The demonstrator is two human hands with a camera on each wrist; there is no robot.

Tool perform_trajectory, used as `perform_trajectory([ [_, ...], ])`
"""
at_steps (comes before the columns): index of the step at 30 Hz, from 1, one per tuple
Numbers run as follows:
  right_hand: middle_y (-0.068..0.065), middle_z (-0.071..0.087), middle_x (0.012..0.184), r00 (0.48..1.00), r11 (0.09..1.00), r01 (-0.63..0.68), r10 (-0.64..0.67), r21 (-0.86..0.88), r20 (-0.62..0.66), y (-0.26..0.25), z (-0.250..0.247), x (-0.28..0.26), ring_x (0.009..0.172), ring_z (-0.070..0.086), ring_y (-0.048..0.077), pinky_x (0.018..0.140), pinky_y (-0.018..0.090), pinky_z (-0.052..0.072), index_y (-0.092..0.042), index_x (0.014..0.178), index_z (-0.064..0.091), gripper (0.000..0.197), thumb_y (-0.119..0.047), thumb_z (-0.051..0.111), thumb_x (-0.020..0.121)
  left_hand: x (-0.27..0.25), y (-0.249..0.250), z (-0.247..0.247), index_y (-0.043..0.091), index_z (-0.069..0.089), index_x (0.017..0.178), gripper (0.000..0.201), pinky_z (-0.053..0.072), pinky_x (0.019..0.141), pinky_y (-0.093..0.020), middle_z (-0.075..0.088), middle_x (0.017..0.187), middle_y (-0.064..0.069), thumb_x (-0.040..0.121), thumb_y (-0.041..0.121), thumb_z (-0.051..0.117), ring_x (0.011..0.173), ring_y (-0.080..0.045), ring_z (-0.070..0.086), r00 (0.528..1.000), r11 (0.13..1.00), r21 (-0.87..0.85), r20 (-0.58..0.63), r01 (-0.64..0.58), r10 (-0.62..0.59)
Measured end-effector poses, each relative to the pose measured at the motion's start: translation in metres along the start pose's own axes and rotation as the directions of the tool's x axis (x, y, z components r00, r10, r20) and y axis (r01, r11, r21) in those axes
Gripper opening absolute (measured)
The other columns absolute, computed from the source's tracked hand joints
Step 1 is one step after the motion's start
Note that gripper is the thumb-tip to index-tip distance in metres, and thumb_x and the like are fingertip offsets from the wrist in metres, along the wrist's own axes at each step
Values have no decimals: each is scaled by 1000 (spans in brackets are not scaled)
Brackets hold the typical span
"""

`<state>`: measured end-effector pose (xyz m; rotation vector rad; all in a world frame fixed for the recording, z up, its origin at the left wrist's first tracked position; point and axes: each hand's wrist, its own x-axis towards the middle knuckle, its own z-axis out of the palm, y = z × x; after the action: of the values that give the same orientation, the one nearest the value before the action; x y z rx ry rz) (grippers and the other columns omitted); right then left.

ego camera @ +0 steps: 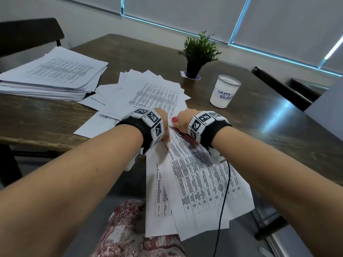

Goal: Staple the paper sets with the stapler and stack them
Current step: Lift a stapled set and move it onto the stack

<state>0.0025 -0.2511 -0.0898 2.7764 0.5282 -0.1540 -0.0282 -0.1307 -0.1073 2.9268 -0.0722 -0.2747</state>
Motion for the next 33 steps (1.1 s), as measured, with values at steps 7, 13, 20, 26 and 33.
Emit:
perform_trajectory([
  [7,5,63,114,999,998,0,-3,-69,-40,1,-1,0,89,55,24,71,32,37,-13,122,51,39,-44,40,101,-2,0,-3,15,74,97,36,57,86,-37,73,93,-3,74,41,80,88,-21,68,999,1000,-8,19,-29,29],
  [13,7,61,118,999,998,34,-35,61,19,-5,3,4,97,58,24,82,31,47,-17,127,58,38,-37,36,103,-3,1,-3,12,71,108,40,53,91,-36,71,106,-5,79,41,76,98,-23,65,999,1000,12,32,-24,24],
  [20,8,63,121,1000,989,-11,13,144,-17,-6,3,1,98,60,24,78,32,46,-14,122,59,33,-35,44,102,-5,1,-4,11,70,112,44,53,93,-38,69,112,-6,80,42,75,101,-23,65,998,999,9,56,-40,39],
  [26,12,58,127,1000,987,-20,24,159,-19,-7,0,2,112,58,27,78,29,40,-6,128,55,41,-35,40,104,-5,0,-5,15,73,103,35,55,84,-35,70,98,-5,80,41,75,93,-23,66,999,999,24,37,-32,31],
  [33,14,57,129,1000,981,-8,10,194,-7,-14,-7,2,116,56,29,92,33,44,-5,126,56,37,-28,35,106,-3,0,-4,10,71,108,39,52,93,-34,70,109,-6,81,38,75,102,-23,64,999,1000,-21,39,-20,20],
])
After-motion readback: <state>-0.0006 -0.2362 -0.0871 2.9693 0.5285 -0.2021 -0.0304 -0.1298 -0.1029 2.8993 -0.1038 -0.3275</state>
